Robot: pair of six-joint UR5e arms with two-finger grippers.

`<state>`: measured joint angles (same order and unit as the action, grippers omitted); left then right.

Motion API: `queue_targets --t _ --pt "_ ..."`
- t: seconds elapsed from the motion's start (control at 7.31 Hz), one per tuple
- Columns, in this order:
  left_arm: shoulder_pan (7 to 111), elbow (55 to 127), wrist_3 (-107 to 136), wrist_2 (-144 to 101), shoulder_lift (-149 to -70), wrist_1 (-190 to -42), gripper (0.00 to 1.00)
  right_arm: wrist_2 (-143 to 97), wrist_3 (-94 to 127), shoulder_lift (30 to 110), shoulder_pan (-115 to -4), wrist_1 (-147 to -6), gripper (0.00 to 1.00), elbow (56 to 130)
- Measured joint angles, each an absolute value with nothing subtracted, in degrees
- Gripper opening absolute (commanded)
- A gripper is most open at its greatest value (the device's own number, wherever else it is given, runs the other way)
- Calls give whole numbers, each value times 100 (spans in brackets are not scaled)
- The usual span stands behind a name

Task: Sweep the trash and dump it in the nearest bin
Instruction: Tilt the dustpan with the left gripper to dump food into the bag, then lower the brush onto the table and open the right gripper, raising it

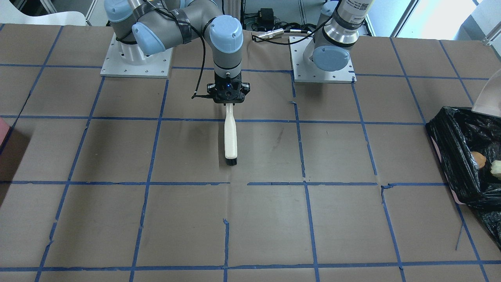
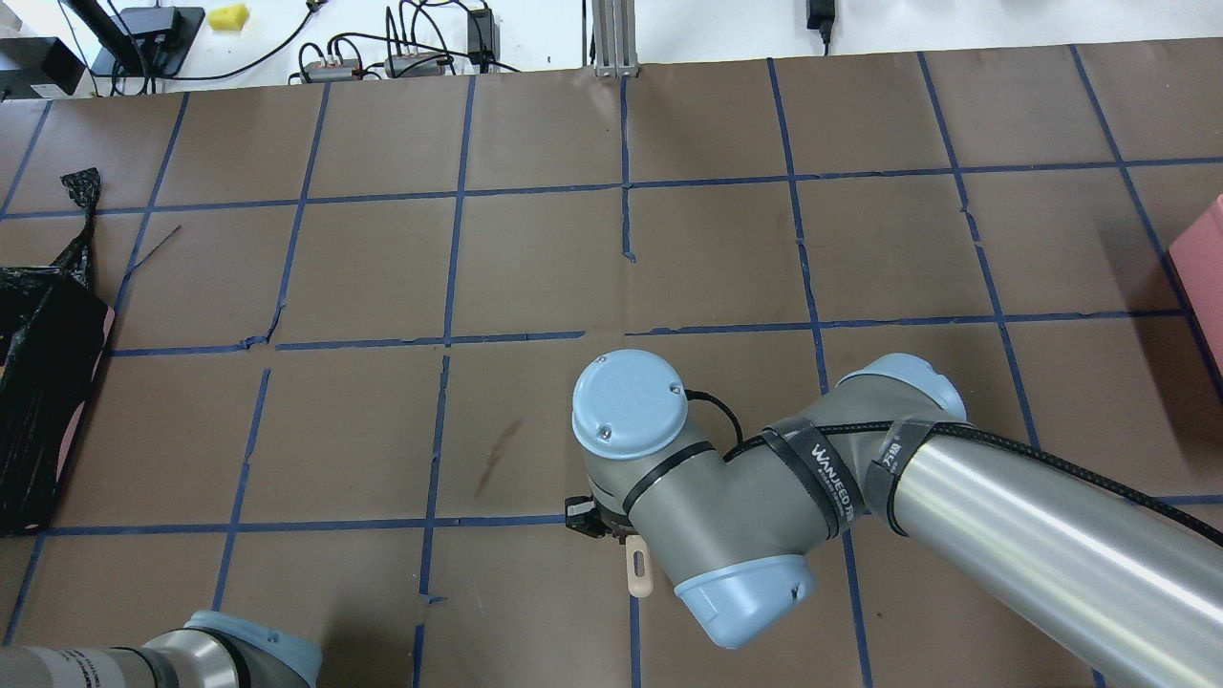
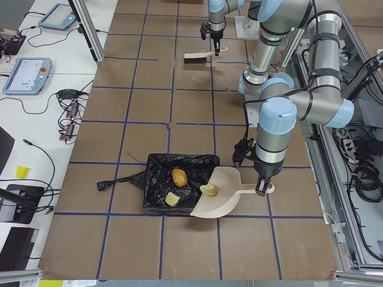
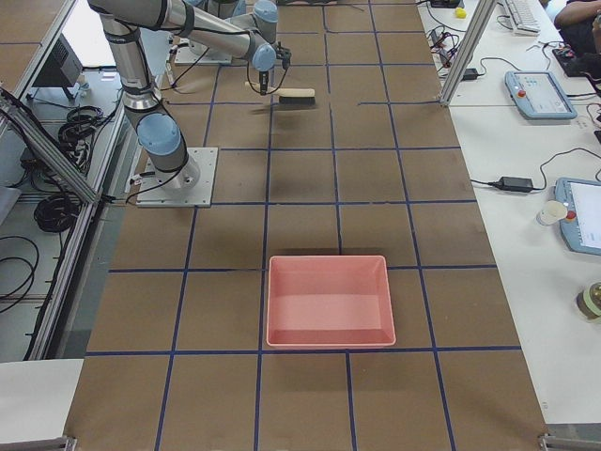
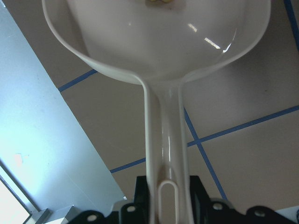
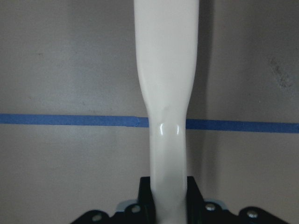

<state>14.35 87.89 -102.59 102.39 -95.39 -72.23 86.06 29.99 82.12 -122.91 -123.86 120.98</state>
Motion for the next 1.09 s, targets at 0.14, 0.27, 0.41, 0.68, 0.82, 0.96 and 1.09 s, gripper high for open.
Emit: queue_targets --t 0.14,0.27,0.41,0.68,0.82,0.96,1.09 --pt "1483 8789 -10261 10287 -9497 -7204 0 8606 2998 8212 -12289 -12378 100 12089" --pt "1557 8800 -10242 10425 -9476 -7158 0 8612 2995 8214 -12288 -12367 100 12082" --pt "1678 8831 -10204 10630 -9471 -7086 0 8618 2987 8219 -12269 -12356 100 12069" --pt "1869 8921 -10120 10851 -9491 -7044 0 8641 2954 8237 -12206 -12350 100 11989" --pt "1915 8961 -10046 10929 -9524 -7045 0 8653 2941 8240 -12186 -12349 100 11946" --pt "1960 9025 -9966 10972 -9522 -7050 0 8667 2924 8246 -12144 -12347 100 11882" --pt "2011 9104 -9930 11020 -9490 -7027 0 8683 2894 8257 -12049 -12303 100 11748"
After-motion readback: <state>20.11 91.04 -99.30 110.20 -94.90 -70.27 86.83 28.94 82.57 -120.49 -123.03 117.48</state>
